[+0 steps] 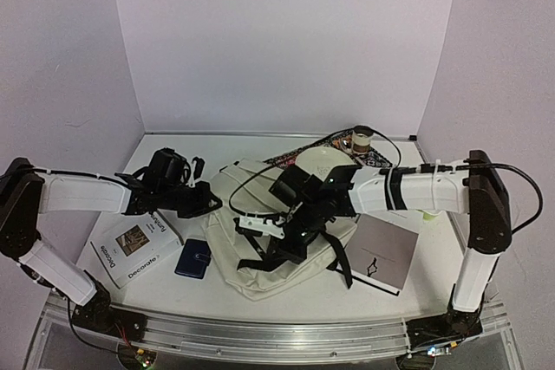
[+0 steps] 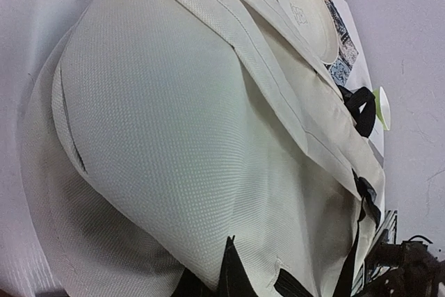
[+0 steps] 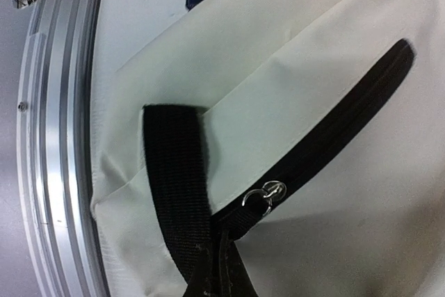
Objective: Pack the student bag
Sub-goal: Unzip the pocket on the back of the student bag.
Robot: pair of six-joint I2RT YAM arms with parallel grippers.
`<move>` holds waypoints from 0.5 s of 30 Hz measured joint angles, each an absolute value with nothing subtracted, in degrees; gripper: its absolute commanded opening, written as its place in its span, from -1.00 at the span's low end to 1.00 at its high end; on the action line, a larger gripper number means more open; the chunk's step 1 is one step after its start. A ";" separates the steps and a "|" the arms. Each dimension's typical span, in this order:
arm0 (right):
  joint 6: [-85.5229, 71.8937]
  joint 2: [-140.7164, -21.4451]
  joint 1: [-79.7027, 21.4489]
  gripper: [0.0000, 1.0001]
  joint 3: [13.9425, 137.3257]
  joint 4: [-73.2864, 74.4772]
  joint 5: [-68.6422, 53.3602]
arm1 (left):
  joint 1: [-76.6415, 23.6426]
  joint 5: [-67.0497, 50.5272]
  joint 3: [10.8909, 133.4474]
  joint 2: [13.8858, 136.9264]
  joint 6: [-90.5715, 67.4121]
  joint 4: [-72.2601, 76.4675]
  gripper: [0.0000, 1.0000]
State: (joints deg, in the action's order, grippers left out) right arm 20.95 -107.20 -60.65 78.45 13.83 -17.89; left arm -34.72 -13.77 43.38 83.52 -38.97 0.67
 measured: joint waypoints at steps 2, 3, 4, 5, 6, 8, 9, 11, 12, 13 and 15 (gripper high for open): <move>19.52 -106.77 -62.05 -1.00 76.98 14.72 -17.27 | -34.66 -13.46 43.62 83.88 -38.98 0.67 -1.00; 18.78 -106.44 -62.65 -1.00 76.22 15.08 -16.93 | -34.61 -13.37 43.76 84.06 -38.98 0.67 -1.00; 17.95 -105.90 -63.07 -1.00 75.32 15.54 -16.60 | -34.55 -13.32 43.90 84.24 -38.98 0.73 -1.00; 17.30 -105.31 -63.42 -1.00 74.53 15.74 -16.31 | -34.46 -13.31 43.93 84.43 -38.98 0.83 -1.00; 16.60 -104.59 -63.71 -1.00 73.64 15.97 -16.02 | -34.36 -13.31 43.96 84.64 -38.98 0.94 -1.00; 14.99 -102.66 -64.03 -1.00 71.45 16.77 -15.39 | -34.14 -13.30 44.25 85.29 -38.95 1.09 -1.00; 14.11 -101.46 -64.07 -1.00 70.07 16.74 -15.01 | -34.06 -13.40 44.53 85.68 -38.93 1.13 -1.00; 12.56 -99.66 -64.02 -1.00 68.30 16.35 -14.25 | -34.11 -13.72 45.02 86.54 -38.83 1.15 -1.00; 11.81 -98.87 -63.77 -1.00 67.63 16.23 -13.92 | -34.13 -13.89 45.10 86.88 -38.79 1.25 -1.00; 11.19 -98.30 -63.63 -1.00 67.23 16.03 -13.74 | -34.13 -13.91 45.18 87.24 -38.69 1.41 -1.00; 10.04 -97.93 -63.68 -1.00 67.05 15.65 -13.51 | -34.10 -13.98 45.41 87.93 -38.17 1.60 -1.00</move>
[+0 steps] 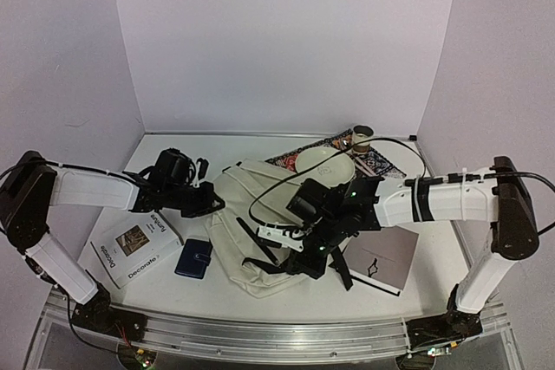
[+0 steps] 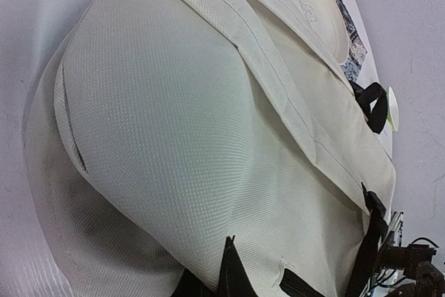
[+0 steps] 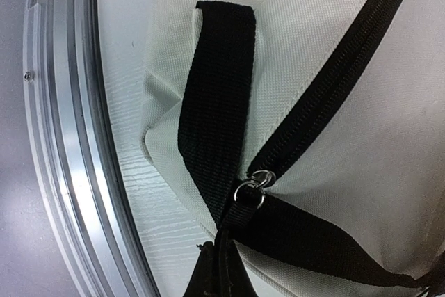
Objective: Pack the student bag
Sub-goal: Unzip the pocket on the back of the student bag, then pick up the pocket on the back of the student bag.
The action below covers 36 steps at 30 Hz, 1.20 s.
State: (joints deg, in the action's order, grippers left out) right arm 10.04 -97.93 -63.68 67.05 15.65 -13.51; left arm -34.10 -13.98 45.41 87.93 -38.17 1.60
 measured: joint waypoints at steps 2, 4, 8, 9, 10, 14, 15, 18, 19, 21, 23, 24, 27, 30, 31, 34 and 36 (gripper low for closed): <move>9.05 -97.94 -63.86 -0.99 67.06 15.26 -13.42 | -33.98 -14.17 45.45 88.44 -37.55 1.72 -0.95; 8.36 -98.05 -64.00 -0.84 67.41 15.42 -13.11 | -33.84 -14.57 45.45 88.60 -37.18 1.86 -0.75; 6.93 -98.98 -64.34 -0.49 69.76 17.09 -12.24 | -33.30 -14.80 45.45 88.53 -36.17 3.02 -0.37; 6.68 -99.14 -64.46 -0.43 70.47 17.52 -11.97 | -33.12 -14.79 45.43 88.41 -35.96 3.31 -0.28; 6.10 -99.22 -64.58 -0.37 71.21 17.87 -11.63 | -32.99 -14.74 45.36 88.13 -35.68 3.57 -0.18; 4.70 -99.22 -64.69 -0.14 74.74 18.66 -9.24 | -32.77 -14.21 44.82 85.62 -34.32 3.46 0.18; 4.29 -99.22 -64.71 -0.11 75.81 18.72 -8.29 | -32.77 -14.16 44.57 84.83 -34.28 3.34 0.25; 2.42 -99.38 -64.71 0.09 78.20 18.46 -5.70 | -32.77 -13.73 43.41 82.03 -34.01 2.44 0.42; 1.56 -99.65 -64.71 0.14 78.95 18.22 -4.36 | -32.77 -13.59 42.96 81.11 -34.03 2.23 0.46; -0.41 -100.49 -64.71 0.23 80.01 17.64 -1.65 | -32.79 -13.40 41.98 79.29 -34.27 1.55 0.50; -2.35 -101.97 -64.71 0.29 80.94 17.07 1.38 | -32.88 -13.32 40.96 77.40 -34.53 0.49 0.52; -3.19 -102.85 -64.71 0.31 81.34 16.84 2.57 | -33.04 -13.34 40.59 76.74 -34.58 -0.03 0.53; -5.67 -105.76 -64.71 0.35 82.56 16.04 5.44 | -34.15 -13.34 39.36 75.49 -35.17 -1.02 0.55; -7.88 -108.63 -64.69 0.41 83.65 14.87 7.63 | -35.67 -13.37 37.86 75.26 -36.12 -1.59 0.56; -8.49 -109.50 -64.69 0.44 84.11 14.55 8.16 | -36.16 -13.38 37.35 75.26 -36.34 -1.79 0.56; -9.83 -111.75 -64.71 0.46 85.41 13.40 9.73 | -37.67 -13.36 36.35 75.32 -37.32 -2.89 0.56; -10.53 -112.97 -64.71 0.47 86.20 12.83 10.49 | -38.53 -13.32 36.21 75.45 -37.70 -3.24 0.55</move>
State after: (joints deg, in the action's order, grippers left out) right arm -10.53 -112.97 -64.71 86.20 12.83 10.49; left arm -38.53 -13.32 36.21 75.45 -37.70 -3.24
